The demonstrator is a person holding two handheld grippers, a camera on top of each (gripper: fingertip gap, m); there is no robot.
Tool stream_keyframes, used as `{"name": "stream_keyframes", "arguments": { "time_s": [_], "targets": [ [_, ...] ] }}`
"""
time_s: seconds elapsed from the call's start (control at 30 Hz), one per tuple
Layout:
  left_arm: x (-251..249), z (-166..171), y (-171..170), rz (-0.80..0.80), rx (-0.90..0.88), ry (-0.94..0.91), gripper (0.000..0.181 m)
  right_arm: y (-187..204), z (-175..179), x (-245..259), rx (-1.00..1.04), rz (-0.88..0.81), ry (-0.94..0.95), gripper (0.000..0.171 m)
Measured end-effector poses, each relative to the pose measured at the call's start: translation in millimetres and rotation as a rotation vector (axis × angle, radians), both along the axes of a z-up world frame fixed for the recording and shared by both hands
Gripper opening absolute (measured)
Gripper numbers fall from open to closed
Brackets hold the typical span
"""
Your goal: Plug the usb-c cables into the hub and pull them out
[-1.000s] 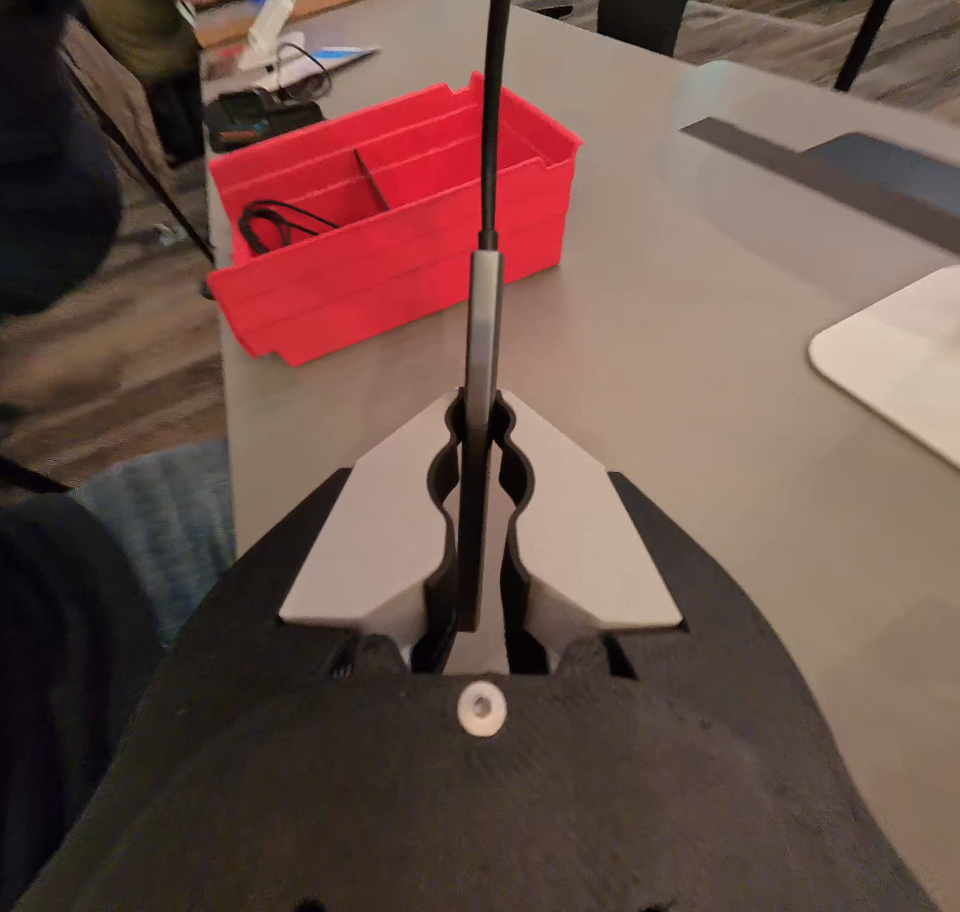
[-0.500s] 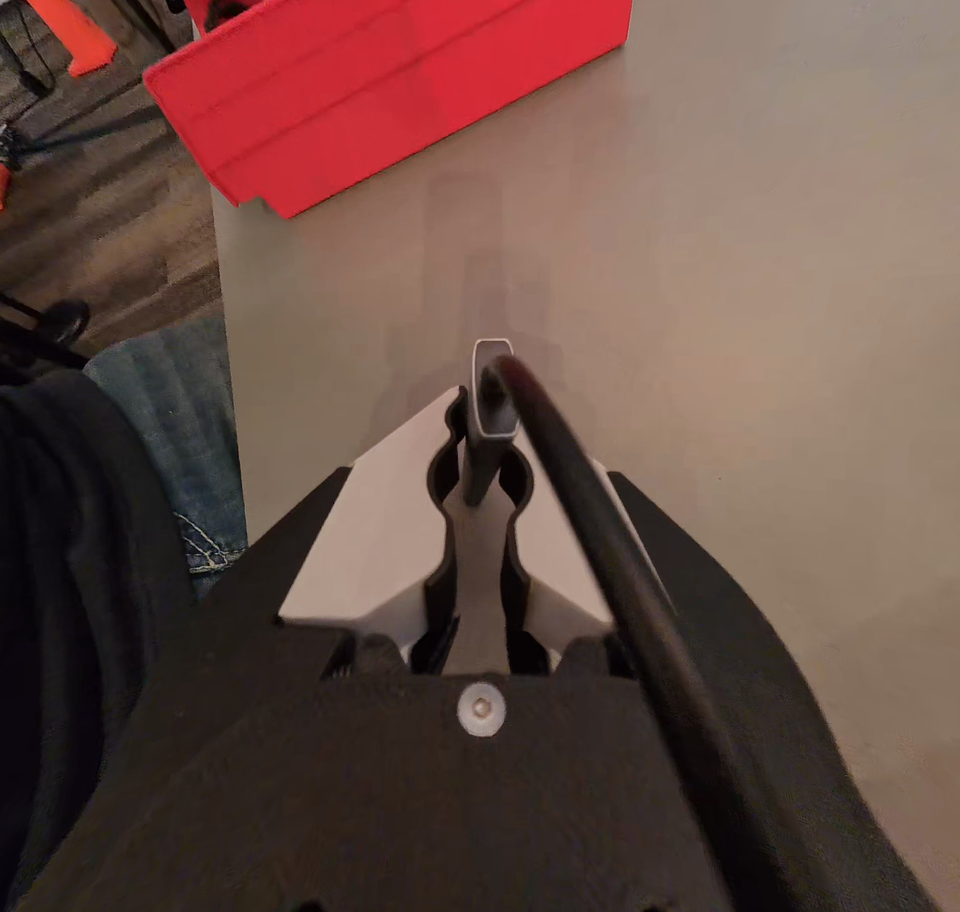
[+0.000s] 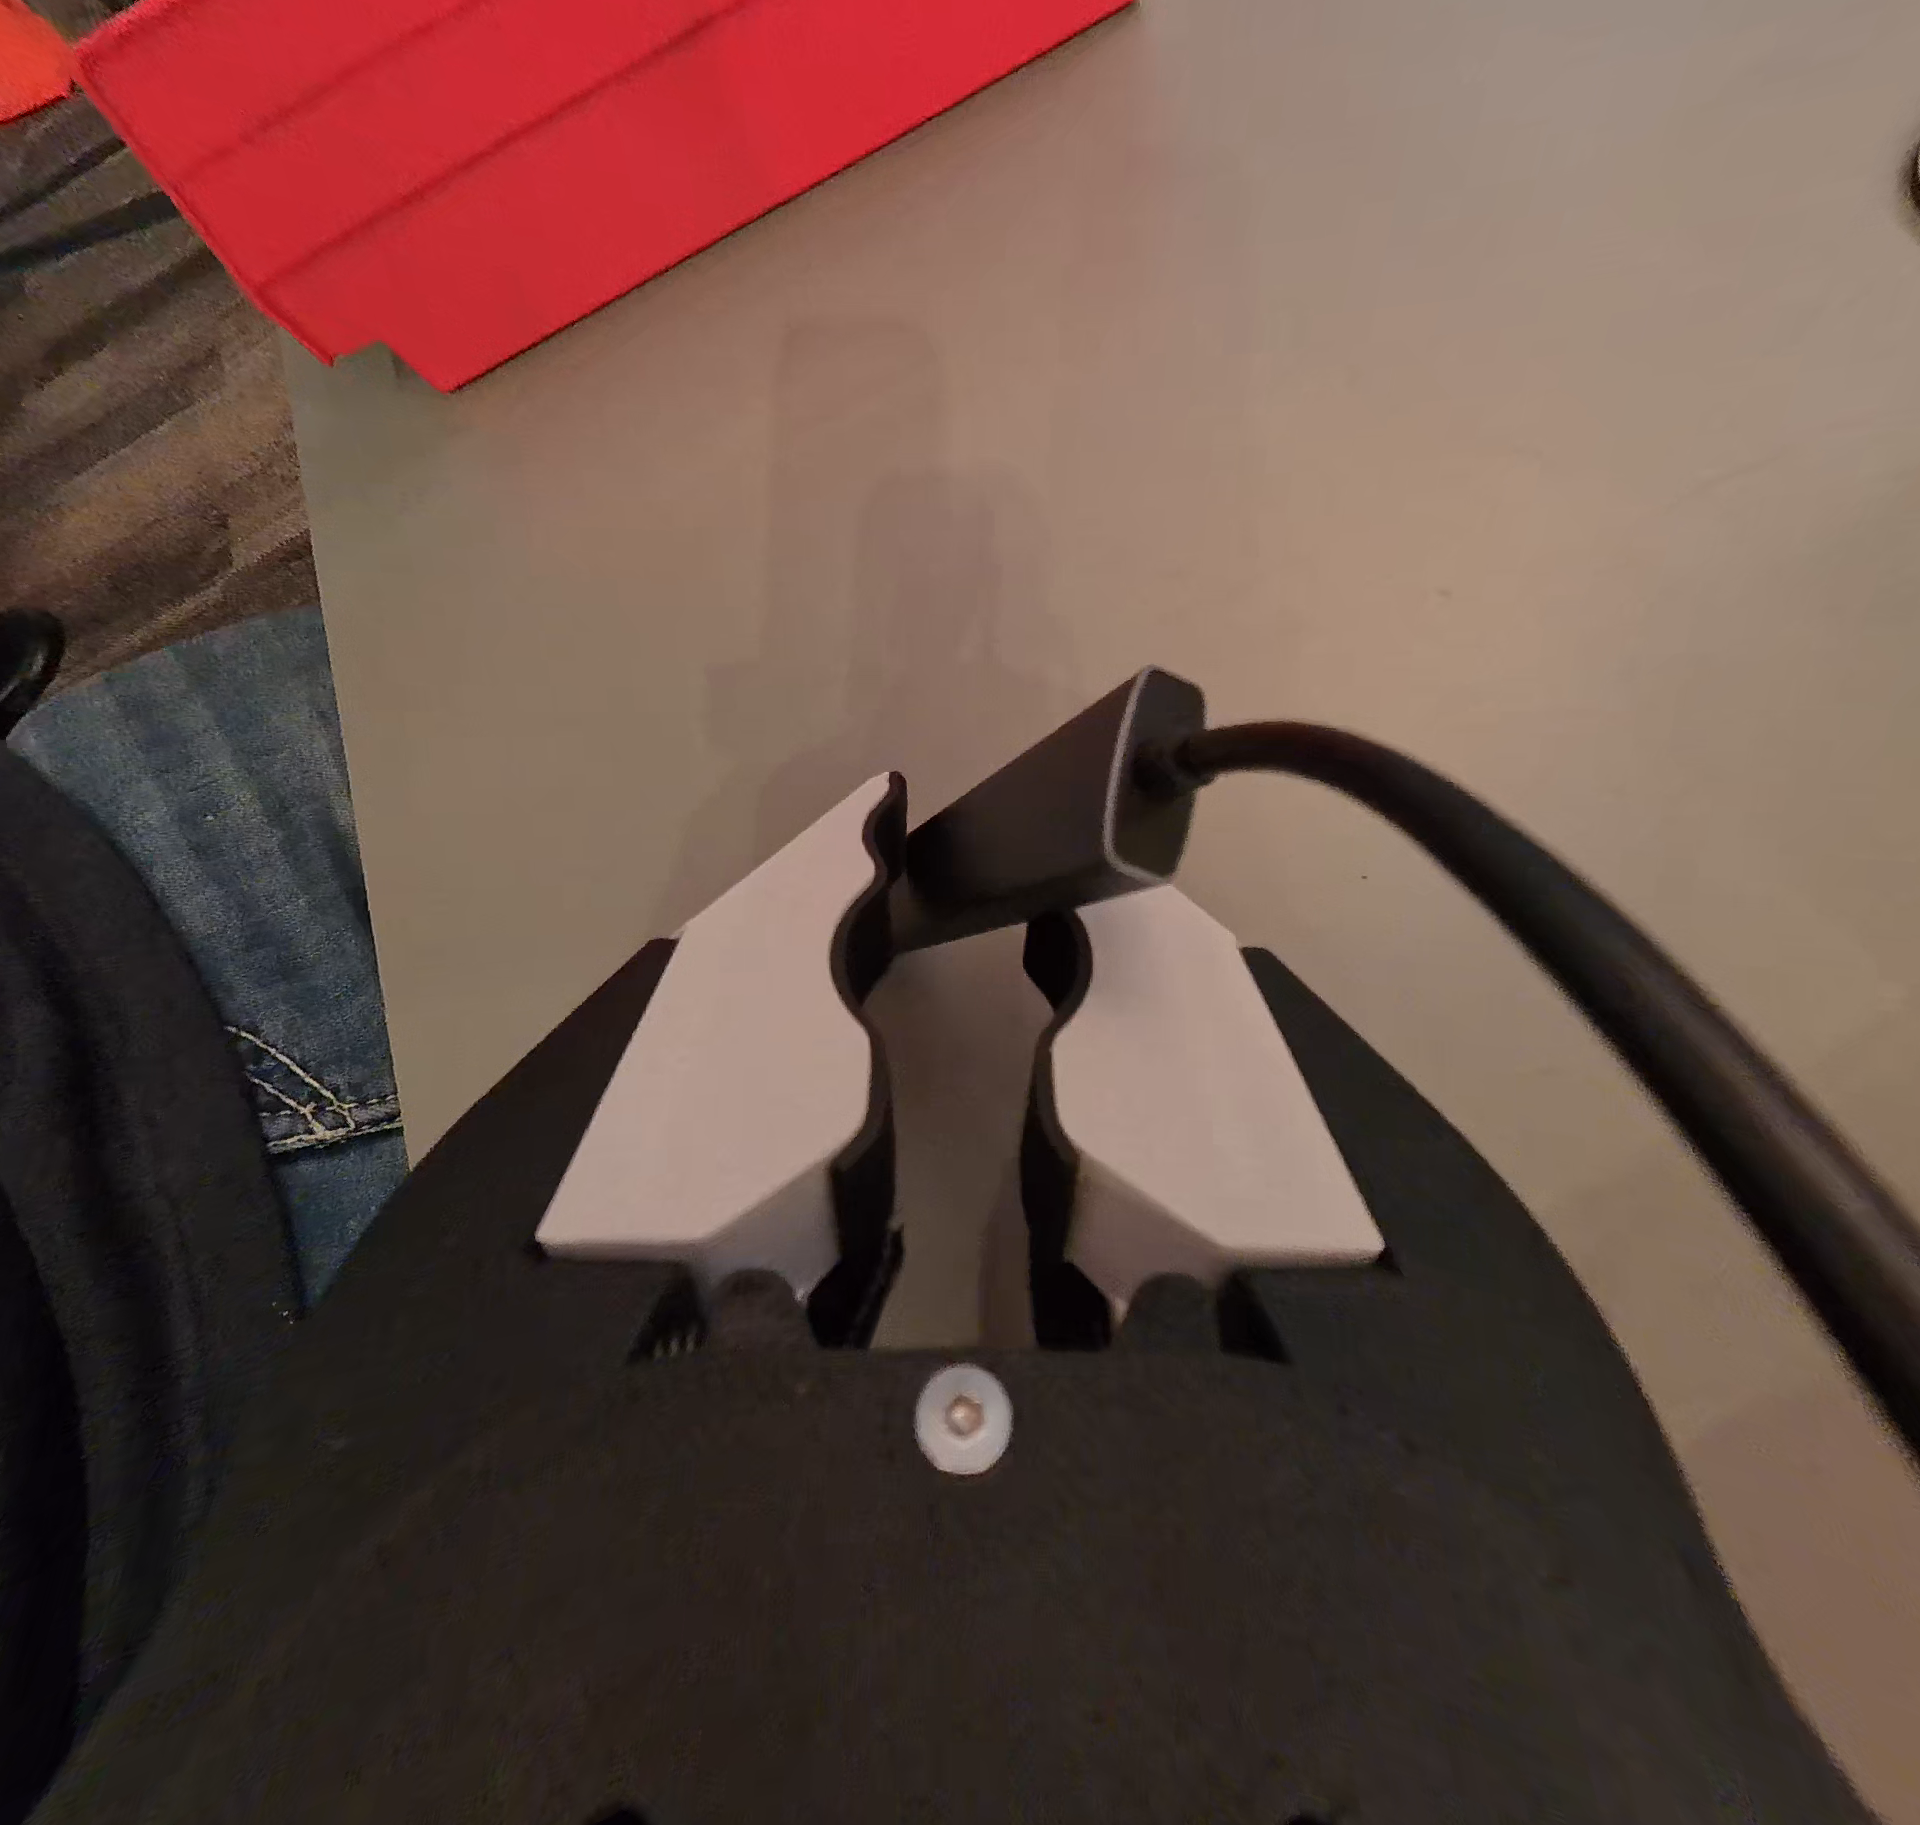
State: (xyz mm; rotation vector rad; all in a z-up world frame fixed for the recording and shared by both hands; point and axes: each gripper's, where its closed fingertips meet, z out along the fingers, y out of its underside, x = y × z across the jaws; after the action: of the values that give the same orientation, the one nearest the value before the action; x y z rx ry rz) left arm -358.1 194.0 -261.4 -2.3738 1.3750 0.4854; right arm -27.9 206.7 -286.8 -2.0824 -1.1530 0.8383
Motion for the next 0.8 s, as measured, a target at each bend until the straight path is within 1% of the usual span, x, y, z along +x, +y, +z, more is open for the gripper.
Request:
{"name": "stream_keyframes", "arguments": {
  "time_s": [0.13, 0.23, 0.27, 0.33, 0.37, 0.4, 0.57, 0.67, 0.8],
  "targets": [
    [-15, -34, 9, 0.071, -0.075, 0.011, 0.043, -1, -1, 1, 0.003, 0.0, 0.004, 0.017],
    [-27, -51, 14, 0.128, -0.119, 0.051, 0.036, -2, -2, 0, 0.001, 0.004, 0.014, 0.018],
    [-31, -55, 18, 0.139, -0.116, 0.065, 0.031, -3, -2, 0, -0.001, 0.005, 0.018, 0.018],
    [-35, -59, 24, 0.164, -0.112, 0.069, 0.01, -3, -2, 0, -0.003, 0.006, 0.023, 0.018],
    [-36, -60, 25, 0.164, -0.114, 0.074, 0.004, -3, -2, 0, -0.003, 0.007, 0.026, 0.018],
    [-36, -60, 25, 0.154, -0.113, 0.084, 0.003, -2, -2, 0, -0.003, 0.007, 0.028, 0.018],
    [-35, -44, 29, 0.15, -0.029, 0.069, 0.004, -2, -3, 0, -0.003, 0.007, 0.035, 0.018],
    [-34, -23, 32, 0.14, 0.052, 0.08, 0.004, -3, -2, 0, -0.002, 0.01, 0.037, 0.021],
    [-32, 12, 32, 0.13, 0.168, 0.089, 0.003, -5, 1, 0, -0.002, 0.019, 0.045, 0.029]
  ]
}}
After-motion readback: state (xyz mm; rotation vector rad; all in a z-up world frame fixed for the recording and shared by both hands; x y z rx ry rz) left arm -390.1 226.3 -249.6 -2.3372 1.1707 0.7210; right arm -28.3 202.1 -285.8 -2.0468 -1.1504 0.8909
